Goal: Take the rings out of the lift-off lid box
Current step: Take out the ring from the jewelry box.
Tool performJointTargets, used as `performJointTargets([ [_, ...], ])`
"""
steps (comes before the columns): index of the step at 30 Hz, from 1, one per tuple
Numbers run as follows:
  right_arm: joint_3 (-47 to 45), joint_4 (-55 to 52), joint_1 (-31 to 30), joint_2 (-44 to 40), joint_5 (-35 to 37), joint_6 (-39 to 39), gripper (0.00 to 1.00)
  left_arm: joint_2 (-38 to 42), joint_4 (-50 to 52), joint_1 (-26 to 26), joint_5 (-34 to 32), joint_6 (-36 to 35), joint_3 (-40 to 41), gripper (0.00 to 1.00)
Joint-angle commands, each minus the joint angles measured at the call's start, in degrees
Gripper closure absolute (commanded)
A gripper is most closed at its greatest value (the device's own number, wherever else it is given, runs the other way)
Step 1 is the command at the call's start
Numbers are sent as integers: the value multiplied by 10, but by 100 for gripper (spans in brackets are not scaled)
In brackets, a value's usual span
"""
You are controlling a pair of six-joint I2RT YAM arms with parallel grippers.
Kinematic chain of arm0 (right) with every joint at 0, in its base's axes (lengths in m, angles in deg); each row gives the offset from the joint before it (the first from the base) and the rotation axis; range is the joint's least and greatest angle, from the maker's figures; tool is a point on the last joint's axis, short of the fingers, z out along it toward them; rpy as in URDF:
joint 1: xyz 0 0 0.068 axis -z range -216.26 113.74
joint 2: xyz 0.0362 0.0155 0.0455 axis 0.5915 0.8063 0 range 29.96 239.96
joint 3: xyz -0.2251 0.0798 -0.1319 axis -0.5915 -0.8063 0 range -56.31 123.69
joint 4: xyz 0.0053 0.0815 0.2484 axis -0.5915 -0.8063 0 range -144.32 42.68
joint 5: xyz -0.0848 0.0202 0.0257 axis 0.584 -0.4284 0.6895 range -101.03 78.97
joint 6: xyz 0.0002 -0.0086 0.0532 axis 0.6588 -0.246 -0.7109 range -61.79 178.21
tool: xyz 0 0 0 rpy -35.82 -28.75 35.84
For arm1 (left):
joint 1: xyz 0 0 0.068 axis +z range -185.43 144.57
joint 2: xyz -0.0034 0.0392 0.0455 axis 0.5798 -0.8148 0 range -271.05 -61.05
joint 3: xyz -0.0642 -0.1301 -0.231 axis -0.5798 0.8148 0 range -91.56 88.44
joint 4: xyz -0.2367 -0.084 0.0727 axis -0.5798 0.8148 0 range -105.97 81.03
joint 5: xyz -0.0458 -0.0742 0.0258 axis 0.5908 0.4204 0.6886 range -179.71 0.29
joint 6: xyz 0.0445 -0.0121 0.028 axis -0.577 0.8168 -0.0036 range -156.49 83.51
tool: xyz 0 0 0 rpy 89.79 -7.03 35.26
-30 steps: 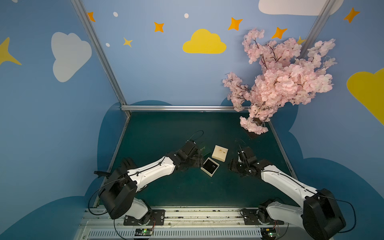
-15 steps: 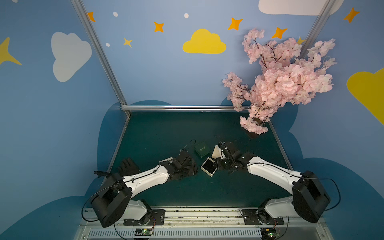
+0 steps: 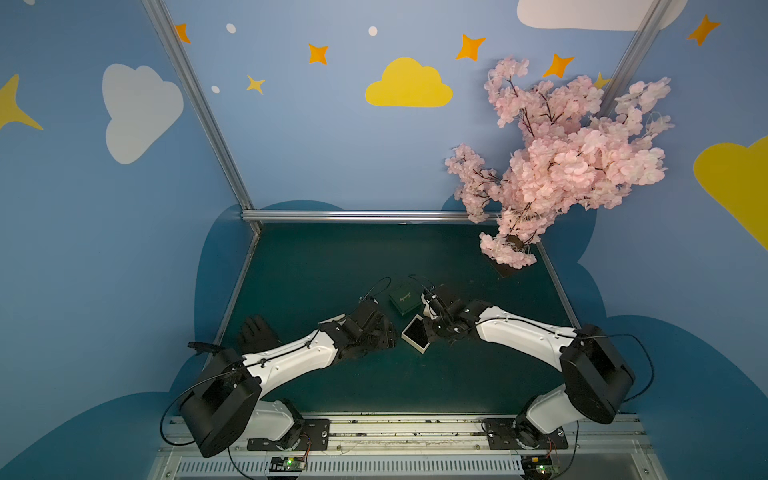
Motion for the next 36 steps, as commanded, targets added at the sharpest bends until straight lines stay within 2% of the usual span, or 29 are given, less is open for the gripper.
performJointTargets([
  [1,23,-23,-4,19,19,6,78,-14,3,0,0,-7,-14,26],
  [12,30,-19,-2,49,11,4,80,-38,21,2,-7,-23,-36,26],
  [19,34,-21,0,60,17,-3,92,-44,24,2,-6,-25,-42,26],
  [28,18,-14,-1,31,18,-40,100,-48,29,3,-12,-26,-44,26],
  [36,-3,-9,-1,-19,23,-69,100,-49,29,4,-10,-28,-45,27],
])
